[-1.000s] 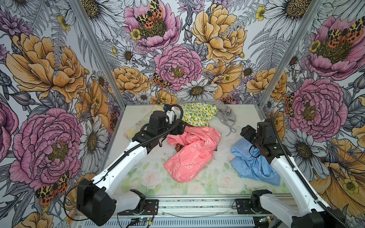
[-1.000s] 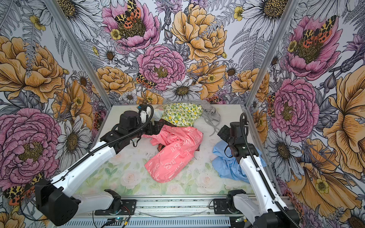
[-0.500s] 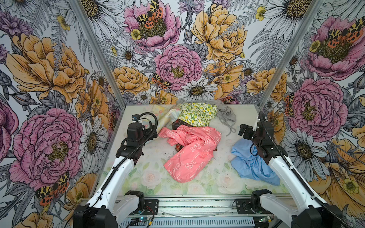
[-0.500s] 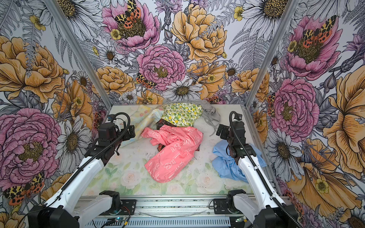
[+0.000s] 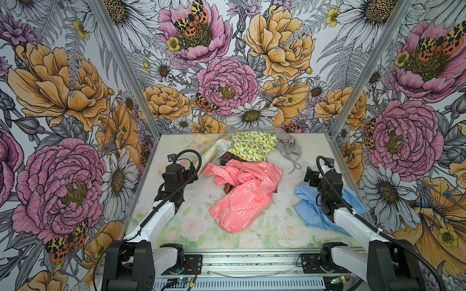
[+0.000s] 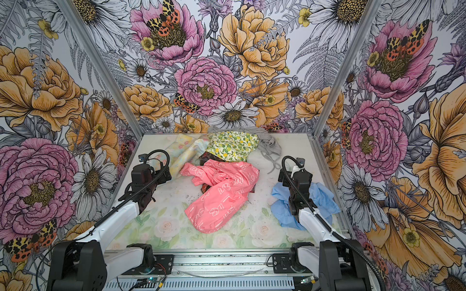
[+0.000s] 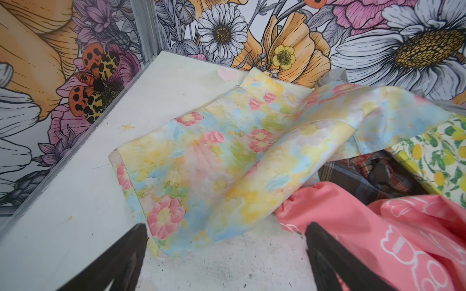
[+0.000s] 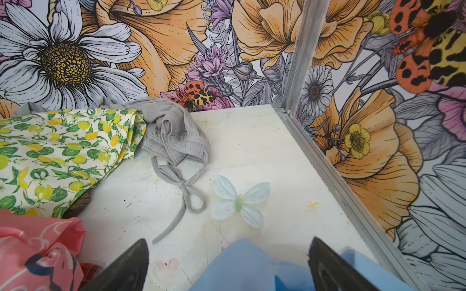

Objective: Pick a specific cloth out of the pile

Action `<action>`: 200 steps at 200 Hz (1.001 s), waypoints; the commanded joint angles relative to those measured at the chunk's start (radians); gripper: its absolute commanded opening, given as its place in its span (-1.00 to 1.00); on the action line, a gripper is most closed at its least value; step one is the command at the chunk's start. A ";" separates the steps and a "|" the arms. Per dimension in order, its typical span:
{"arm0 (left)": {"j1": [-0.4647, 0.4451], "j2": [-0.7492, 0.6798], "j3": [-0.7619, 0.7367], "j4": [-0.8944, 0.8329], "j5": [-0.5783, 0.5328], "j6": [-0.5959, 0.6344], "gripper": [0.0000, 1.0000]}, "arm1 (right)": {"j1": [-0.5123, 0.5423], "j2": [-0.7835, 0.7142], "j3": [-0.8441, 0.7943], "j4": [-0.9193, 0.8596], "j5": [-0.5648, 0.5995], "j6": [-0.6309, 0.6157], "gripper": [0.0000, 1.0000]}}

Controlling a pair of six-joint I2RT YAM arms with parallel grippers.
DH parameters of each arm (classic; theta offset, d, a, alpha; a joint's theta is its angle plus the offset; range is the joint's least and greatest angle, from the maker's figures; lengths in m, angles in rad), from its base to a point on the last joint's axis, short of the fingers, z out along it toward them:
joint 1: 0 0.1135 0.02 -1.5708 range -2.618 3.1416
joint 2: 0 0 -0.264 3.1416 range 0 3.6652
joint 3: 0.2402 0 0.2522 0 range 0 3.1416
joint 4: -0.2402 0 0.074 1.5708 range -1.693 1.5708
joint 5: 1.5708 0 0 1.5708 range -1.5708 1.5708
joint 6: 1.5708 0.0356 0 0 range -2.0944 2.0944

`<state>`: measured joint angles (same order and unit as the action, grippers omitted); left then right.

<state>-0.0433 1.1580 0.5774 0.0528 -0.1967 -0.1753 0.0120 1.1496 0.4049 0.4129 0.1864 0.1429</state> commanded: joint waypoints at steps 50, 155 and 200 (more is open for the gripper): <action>0.063 0.159 -0.085 0.360 0.068 0.065 0.98 | -0.043 0.225 -0.025 0.342 -0.037 -0.029 0.99; 0.099 0.243 -0.163 0.667 0.102 0.120 0.98 | -0.038 0.388 -0.073 0.575 -0.053 -0.042 0.99; 0.045 0.384 -0.194 0.857 0.050 0.172 0.97 | -0.041 0.385 -0.033 0.494 -0.026 -0.025 0.99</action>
<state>0.0437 1.5311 0.3618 0.8272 -0.1051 -0.0544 -0.0257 1.5307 0.3279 0.9318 0.1455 0.1108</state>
